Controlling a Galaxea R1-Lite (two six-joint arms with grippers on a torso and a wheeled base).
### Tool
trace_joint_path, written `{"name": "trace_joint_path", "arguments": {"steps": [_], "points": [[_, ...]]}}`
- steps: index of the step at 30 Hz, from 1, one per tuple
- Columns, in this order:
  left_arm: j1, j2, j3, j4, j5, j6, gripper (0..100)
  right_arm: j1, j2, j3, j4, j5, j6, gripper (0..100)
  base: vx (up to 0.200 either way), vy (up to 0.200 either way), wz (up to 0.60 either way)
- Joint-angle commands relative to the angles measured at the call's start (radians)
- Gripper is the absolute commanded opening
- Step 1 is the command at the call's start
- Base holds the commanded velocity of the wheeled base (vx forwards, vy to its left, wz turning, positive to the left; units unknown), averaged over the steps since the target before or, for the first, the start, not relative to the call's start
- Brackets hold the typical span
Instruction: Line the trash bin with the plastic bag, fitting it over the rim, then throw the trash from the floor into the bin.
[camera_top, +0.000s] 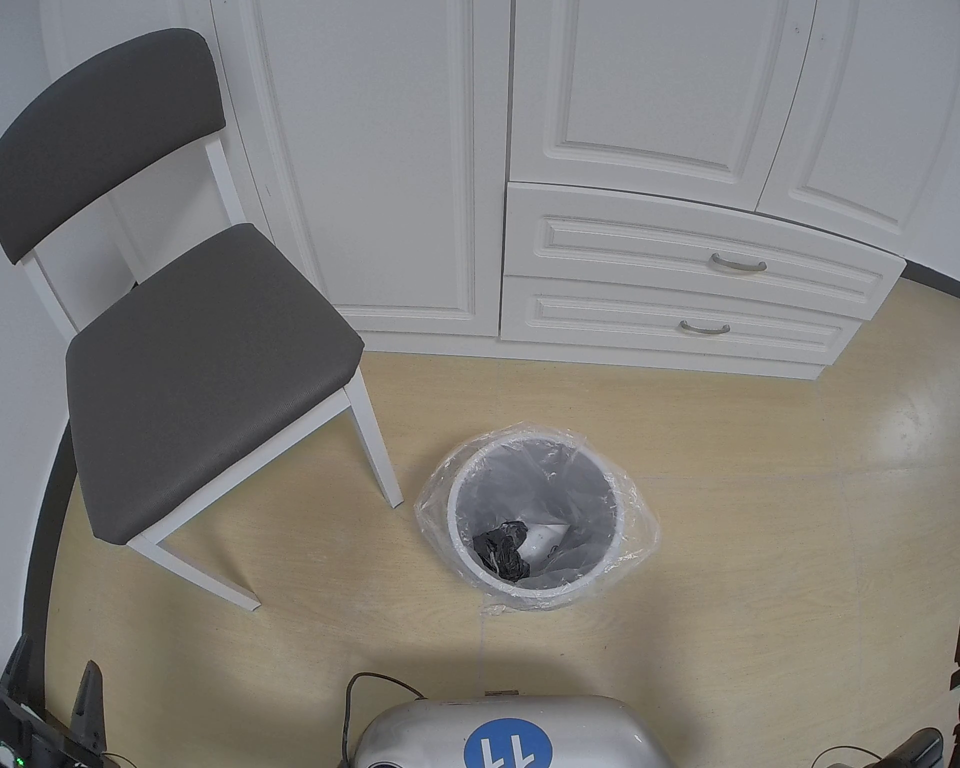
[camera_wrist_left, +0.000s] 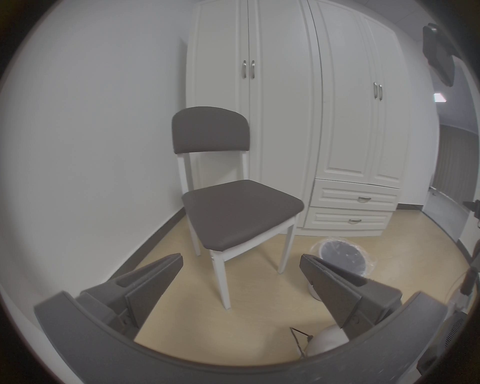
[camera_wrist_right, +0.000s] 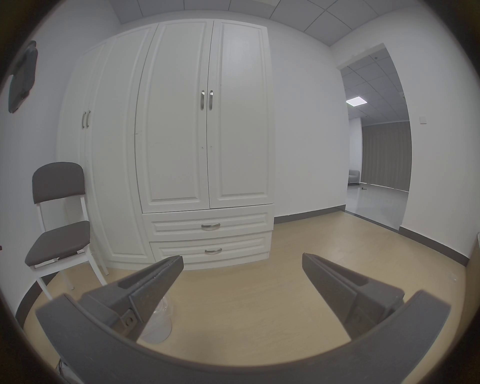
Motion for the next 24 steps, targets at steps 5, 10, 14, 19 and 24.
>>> {"name": "trace_joint_path", "arguments": {"steps": [5,10,14,19,24], "points": [[0.000,-0.012,0.010,0.000,0.048,0.020,100,0.000,-0.012,0.018,0.107,0.007,-0.024,100,0.000,0.000,0.00],[-0.002,-0.012,0.017,0.027,-0.081,0.038,100,-0.002,-0.012,0.018,0.187,0.062,-0.096,100,0.000,0.000,0.00],[-0.002,-0.013,0.014,0.038,-0.093,0.095,100,0.000,-0.012,0.018,0.184,0.185,-0.134,100,0.000,0.000,0.00],[-0.002,-0.012,0.016,0.032,-0.089,0.066,100,0.000,-0.012,0.018,0.191,0.285,-0.162,100,0.000,0.000,0.00],[-0.002,-0.013,0.016,0.034,-0.090,0.072,100,-0.002,-0.012,0.017,0.225,0.371,-0.131,100,0.000,0.000,0.00]]}}
